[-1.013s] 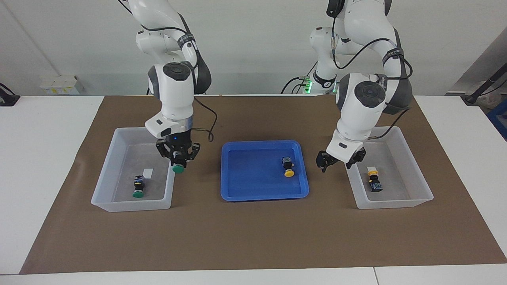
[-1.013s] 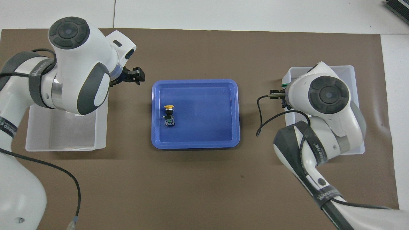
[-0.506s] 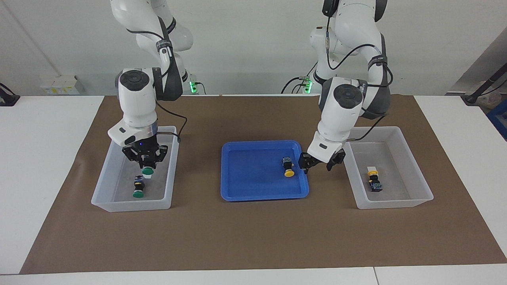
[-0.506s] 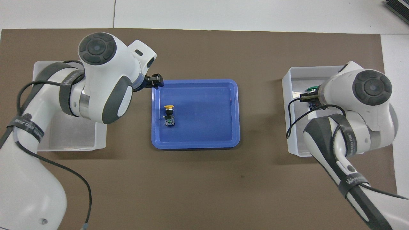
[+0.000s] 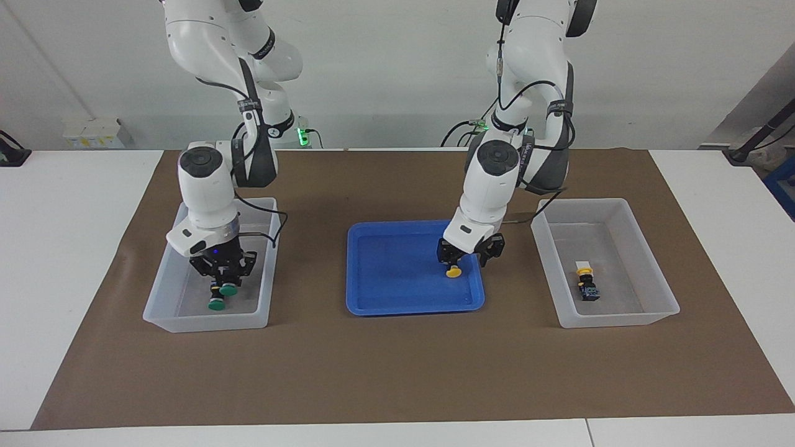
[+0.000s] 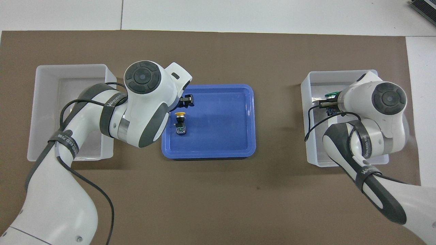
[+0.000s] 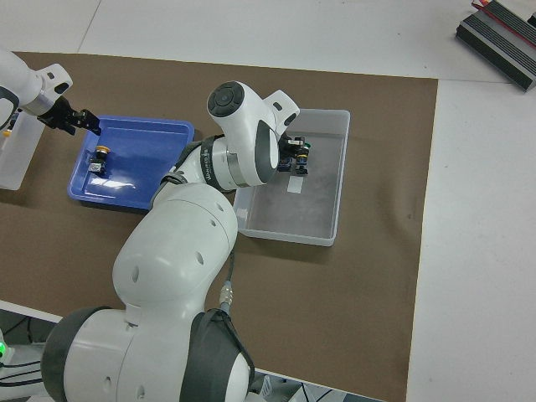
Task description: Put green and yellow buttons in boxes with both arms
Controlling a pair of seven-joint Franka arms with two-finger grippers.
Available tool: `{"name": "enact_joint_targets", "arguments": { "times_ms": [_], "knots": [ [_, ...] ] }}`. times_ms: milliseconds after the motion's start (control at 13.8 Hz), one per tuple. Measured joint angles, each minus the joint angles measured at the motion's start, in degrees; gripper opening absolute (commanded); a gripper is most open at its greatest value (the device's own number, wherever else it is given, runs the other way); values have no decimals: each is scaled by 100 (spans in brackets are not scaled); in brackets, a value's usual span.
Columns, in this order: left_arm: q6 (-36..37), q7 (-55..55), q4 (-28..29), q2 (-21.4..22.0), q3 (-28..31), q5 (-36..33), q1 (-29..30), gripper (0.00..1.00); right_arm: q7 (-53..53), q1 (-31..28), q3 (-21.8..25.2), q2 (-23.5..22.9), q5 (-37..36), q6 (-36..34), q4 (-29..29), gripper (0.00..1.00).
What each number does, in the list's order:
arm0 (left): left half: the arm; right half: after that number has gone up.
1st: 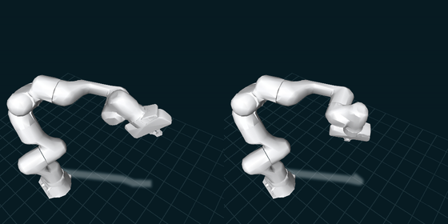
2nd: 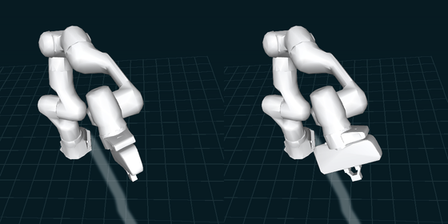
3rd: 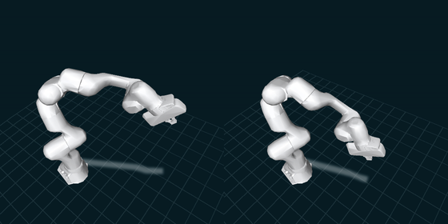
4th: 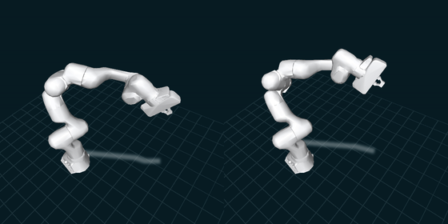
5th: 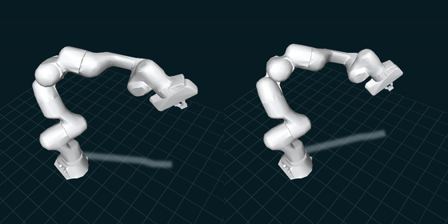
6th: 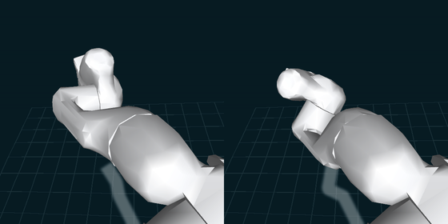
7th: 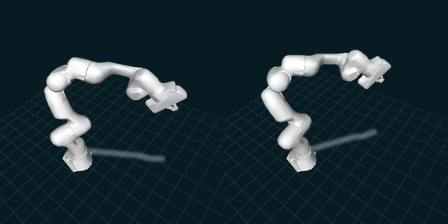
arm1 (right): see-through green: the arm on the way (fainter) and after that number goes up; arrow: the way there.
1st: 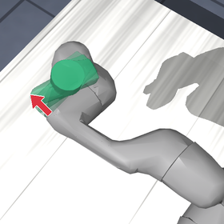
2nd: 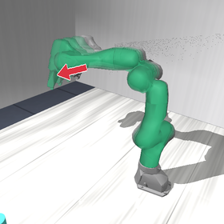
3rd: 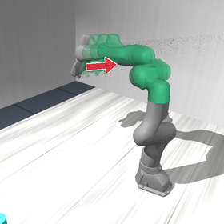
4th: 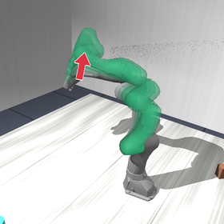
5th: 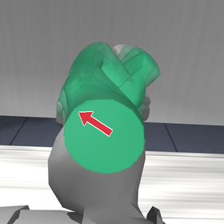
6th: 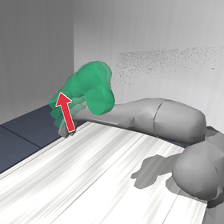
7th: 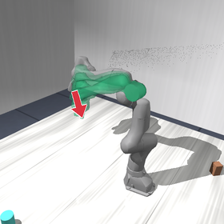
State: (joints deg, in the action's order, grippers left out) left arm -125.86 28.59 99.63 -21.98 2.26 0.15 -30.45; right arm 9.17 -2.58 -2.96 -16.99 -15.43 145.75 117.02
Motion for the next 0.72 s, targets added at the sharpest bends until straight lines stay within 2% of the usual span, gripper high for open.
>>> {"name": "enact_joint_targets", "arguments": {
  "times_ms": [217,723],
  "knots": [
    [-329,91,373,-3,2,0,-166,80,0,3,-13,-310,14,290,-7,0],
    [-531,94,604,2,32,0,-175,79,0,-4,-9,-319,50,314,-41,0]
  ]
}}
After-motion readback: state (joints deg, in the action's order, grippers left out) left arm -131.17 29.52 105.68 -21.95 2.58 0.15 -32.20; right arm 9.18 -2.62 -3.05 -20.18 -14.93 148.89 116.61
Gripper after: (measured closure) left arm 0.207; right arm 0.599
